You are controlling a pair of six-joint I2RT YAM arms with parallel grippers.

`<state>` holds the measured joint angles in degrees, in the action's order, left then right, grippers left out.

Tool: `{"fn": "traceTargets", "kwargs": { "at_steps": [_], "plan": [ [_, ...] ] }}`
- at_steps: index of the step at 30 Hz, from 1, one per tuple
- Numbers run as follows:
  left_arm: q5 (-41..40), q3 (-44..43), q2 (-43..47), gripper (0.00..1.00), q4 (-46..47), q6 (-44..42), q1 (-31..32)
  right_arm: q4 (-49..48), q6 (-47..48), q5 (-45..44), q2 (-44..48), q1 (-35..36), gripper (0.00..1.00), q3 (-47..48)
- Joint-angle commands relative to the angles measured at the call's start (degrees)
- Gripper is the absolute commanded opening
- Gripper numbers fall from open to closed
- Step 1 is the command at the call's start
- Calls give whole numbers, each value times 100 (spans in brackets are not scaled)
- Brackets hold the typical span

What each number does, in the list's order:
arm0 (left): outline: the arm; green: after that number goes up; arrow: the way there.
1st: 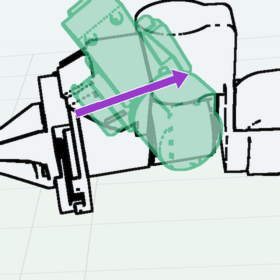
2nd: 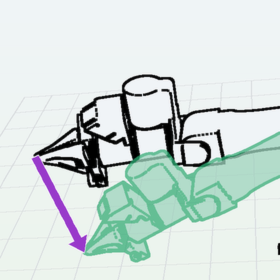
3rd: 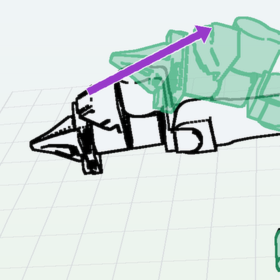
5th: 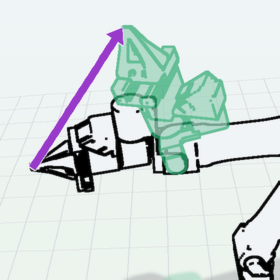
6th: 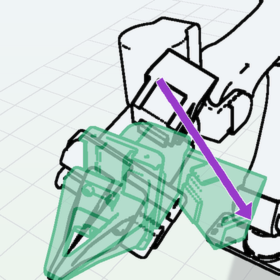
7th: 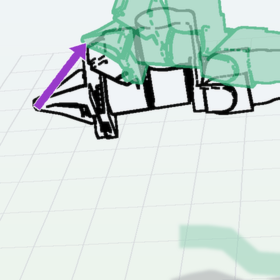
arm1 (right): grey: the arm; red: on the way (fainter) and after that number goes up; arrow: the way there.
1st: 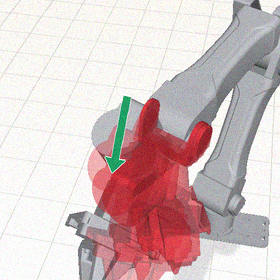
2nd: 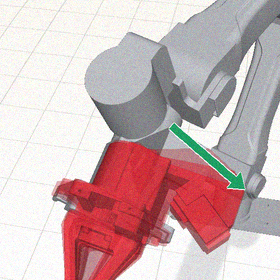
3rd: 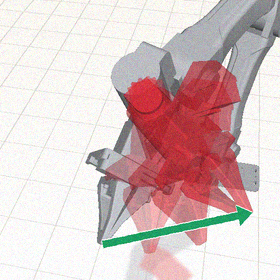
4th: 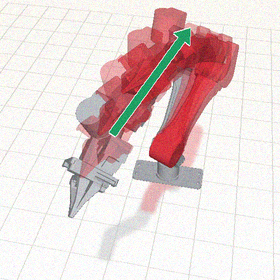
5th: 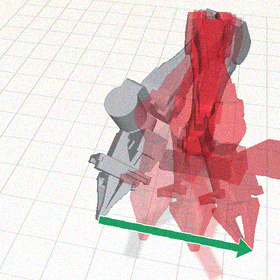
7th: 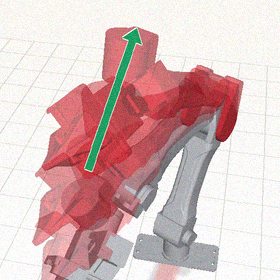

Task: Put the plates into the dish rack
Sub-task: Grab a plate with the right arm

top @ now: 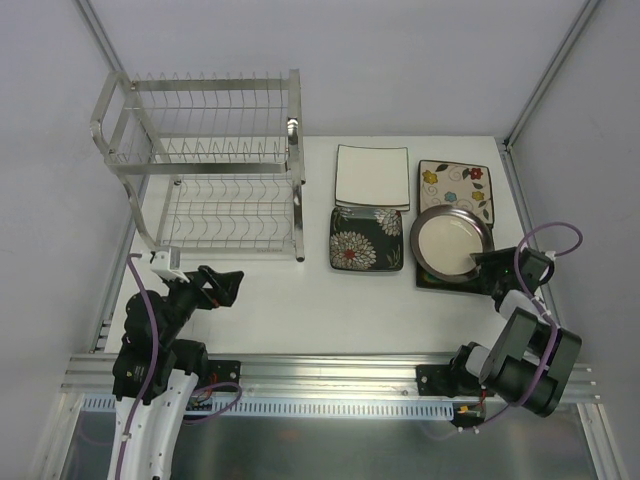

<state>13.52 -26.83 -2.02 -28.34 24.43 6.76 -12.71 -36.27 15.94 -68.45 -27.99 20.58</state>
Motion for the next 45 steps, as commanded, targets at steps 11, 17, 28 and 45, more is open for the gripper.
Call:
{"fn": "traceTargets", "kwargs": {
  "at_steps": [11, 17, 28, 45],
  "plan": [
    [371, -77, -193, 99, 223, 26, 115, -293, 32, 321, -257, 4, 14, -265],
    [564, -234, -474, 99, 215, 387, 115, -92, 138, 549, 84, 4, 0, -116],
    [1056, -1148, -1783, 99, 223, 853, 115, 664, 6, 945, 1149, -5, 1, 473],
    [1479, -1993, -3243, 99, 654, 2031, 438, 1437, 23, 2290, 1914, 346, 1, 1378]
  ]
}}
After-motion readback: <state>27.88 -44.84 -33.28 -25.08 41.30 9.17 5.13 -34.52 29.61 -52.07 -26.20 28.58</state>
